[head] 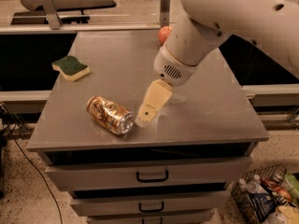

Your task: Place orange can upright

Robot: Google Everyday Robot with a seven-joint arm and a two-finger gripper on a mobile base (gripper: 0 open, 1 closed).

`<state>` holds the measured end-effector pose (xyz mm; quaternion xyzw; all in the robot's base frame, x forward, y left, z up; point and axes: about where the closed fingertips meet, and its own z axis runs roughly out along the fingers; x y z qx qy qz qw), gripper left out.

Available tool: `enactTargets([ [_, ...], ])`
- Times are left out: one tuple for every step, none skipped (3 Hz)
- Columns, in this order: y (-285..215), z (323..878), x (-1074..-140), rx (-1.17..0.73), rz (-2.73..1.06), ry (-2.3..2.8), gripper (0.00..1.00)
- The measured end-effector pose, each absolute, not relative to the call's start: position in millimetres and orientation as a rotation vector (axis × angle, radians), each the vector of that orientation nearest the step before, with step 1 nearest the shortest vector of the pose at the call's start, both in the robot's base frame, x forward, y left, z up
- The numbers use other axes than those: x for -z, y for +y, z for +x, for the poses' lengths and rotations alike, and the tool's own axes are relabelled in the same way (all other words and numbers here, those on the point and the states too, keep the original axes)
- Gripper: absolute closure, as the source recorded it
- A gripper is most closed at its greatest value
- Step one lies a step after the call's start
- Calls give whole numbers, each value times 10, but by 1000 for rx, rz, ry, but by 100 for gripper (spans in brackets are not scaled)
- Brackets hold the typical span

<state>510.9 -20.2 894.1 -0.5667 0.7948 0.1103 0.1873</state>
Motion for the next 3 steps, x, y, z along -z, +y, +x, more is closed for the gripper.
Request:
enactTargets([
  [-202,5109,-8941,-311,-1595,2237,0],
  [57,5169,-8915,-346,-1549,2239,0],
  [539,5261,-8837,-420,-1513,2266,0],
])
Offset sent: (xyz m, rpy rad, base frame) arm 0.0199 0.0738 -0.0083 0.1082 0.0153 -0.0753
